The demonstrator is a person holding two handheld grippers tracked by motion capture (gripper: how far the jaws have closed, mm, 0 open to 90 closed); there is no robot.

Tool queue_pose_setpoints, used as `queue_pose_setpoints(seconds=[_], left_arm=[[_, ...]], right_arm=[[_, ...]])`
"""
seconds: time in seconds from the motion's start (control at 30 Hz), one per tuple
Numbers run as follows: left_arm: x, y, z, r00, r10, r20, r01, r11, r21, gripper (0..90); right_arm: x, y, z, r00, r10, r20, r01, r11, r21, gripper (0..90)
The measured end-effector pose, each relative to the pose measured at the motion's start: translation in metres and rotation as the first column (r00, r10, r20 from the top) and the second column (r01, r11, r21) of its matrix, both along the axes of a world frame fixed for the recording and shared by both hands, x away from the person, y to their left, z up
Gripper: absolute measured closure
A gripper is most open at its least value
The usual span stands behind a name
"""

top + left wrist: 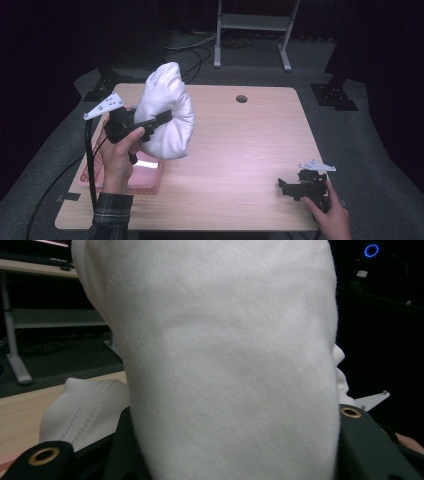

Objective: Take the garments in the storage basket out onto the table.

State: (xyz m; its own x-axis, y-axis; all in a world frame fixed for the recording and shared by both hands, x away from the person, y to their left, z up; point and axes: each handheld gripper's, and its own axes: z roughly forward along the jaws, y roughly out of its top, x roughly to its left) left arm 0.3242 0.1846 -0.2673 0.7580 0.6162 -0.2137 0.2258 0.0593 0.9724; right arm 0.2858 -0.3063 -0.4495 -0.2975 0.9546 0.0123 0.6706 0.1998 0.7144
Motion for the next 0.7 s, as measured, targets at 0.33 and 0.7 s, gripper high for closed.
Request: queue_pose_setpoints(seconds=[0.33, 0.7], left_arm=[[0.001, -0.031, 0.013, 0.9978, -0.062, 0.023, 0.063, 0.9976, -0.030, 52.4], [0.003, -0.066, 0.007, 0.9924, -0.121, 0.023, 0.121, 0.9923, -0.025, 52.2]], right_arm=[[0.000, 0.000, 0.000, 1.0000, 0.000, 0.000, 0.000, 1.000, 0.000, 0.0], [0.000, 0.000, 0.000, 1.0000, 0.000, 0.000, 0.000, 1.000, 0.000, 0.0]])
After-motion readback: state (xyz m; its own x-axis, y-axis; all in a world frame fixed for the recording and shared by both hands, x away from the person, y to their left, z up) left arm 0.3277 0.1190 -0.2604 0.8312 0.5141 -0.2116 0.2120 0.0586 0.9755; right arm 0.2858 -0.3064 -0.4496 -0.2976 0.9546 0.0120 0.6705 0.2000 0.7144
